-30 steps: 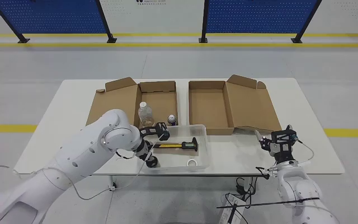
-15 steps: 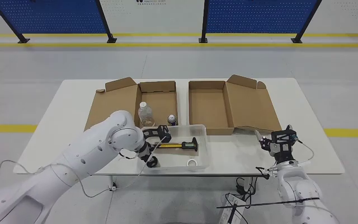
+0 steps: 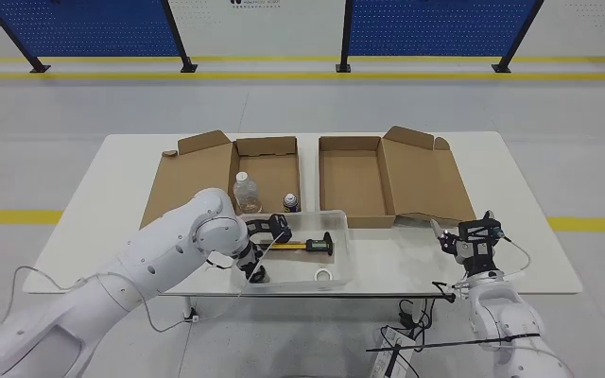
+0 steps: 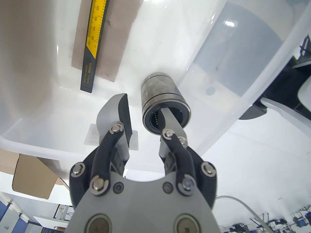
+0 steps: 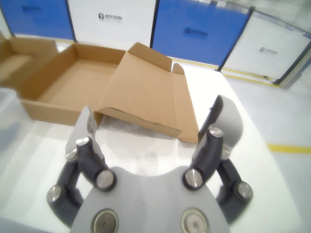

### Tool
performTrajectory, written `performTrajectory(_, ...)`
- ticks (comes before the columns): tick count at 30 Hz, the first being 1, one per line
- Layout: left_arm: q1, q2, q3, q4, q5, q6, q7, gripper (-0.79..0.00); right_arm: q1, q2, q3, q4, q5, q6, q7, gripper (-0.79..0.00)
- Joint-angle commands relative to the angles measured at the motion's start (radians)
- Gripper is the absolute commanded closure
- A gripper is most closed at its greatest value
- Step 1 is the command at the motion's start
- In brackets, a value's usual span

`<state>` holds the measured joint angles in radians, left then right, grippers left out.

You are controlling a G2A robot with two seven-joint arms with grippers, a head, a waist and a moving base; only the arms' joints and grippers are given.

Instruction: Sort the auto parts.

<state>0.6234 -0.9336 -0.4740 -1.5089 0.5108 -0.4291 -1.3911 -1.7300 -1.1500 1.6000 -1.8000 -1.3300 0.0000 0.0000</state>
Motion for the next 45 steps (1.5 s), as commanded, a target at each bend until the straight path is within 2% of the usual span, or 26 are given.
performTrajectory(1, -0.001, -0.004, 0.003, 0.005, -0.005, -0.002, 0.002, -0.320, 0.000, 0.000, 0.000, 0.000, 0.000, 0.000, 0.000, -0.785)
performTrajectory(7, -0.003, -0.016, 0.017, 0.019, -0.013, -0.007, 0.008, -0.311, 0.000, 0.000, 0.000, 0.000, 0.000, 0.000, 0.000, -0.785)
performTrajectory(13, -0.007, -0.028, 0.026, 0.038, -0.017, -0.014, 0.017, -0.262, 0.000, 0.000, 0.000, 0.000, 0.000, 0.000, 0.000, -0.785)
performTrajectory(16, -0.007, -0.034, 0.029, 0.047, -0.017, -0.015, 0.021, -0.197, 0.000, 0.000, 0.000, 0.000, 0.000, 0.000, 0.000, -0.785)
performTrajectory(18, -0.008, -0.037, 0.030, 0.051, -0.019, -0.016, 0.023, -0.034, 0.000, 0.000, 0.000, 0.000, 0.000, 0.000, 0.000, -0.785)
performTrajectory(19, -0.008, -0.038, 0.029, 0.052, -0.020, -0.016, 0.025, 0.000, 0.000, 0.000, 0.000, 0.000, 0.000, 0.000, 0.000, -0.785)
performTrajectory(27, -0.004, -0.040, 0.014, 0.037, -0.027, -0.012, 0.036, 0.000, 0.000, 0.000, 0.000, 0.000, 0.000, 0.000, 0.000, -0.785)
performTrajectory(32, -0.005, -0.033, -0.013, -0.004, -0.019, 0.003, 0.045, 0.000, 0.000, 0.000, 0.000, 0.000, 0.000, 0.000, 0.000, -0.785)
performTrajectory(40, 0.002, -0.004, -0.106, -0.114, -0.037, 0.042, 0.059, 0.000, 0.000, 0.000, 0.000, 0.000, 0.000, 0.000, 0.000, -0.785)
performTrajectory(45, 0.024, 0.021, -0.196, -0.199, -0.155, 0.048, 0.068, 0.000, 0.000, 0.000, 0.000, 0.000, 0.000, 0.000, 0.000, -0.785)
